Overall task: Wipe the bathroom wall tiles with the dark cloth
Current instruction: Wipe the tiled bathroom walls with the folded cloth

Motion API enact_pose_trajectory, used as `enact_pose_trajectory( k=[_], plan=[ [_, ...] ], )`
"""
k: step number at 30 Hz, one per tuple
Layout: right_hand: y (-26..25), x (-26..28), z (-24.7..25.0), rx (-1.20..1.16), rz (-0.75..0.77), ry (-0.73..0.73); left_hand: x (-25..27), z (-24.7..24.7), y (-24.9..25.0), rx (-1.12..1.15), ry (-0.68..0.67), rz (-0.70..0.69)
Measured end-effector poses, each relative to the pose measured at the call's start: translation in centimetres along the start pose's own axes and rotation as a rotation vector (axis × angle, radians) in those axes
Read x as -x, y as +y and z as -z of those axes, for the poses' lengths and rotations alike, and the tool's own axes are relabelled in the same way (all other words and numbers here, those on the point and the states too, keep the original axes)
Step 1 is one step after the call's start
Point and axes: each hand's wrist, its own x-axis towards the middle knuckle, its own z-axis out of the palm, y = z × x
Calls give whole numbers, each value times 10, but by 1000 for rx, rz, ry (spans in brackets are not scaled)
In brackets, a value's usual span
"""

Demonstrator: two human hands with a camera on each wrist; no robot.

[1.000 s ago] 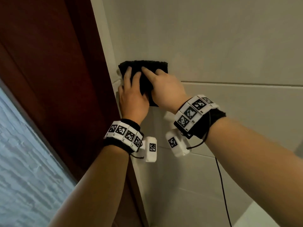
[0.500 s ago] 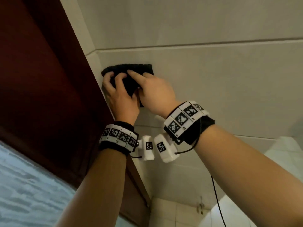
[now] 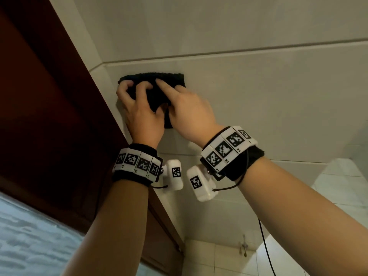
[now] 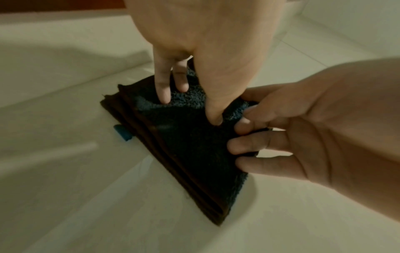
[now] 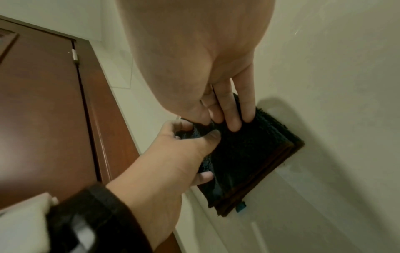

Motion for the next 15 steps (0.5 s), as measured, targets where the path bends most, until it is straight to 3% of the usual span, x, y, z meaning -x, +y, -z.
enact_pose_trajectory(
  k=[15],
  plan=[
    [48, 22, 68, 65, -37, 156, -7, -9, 86, 56, 7, -107]
  ],
)
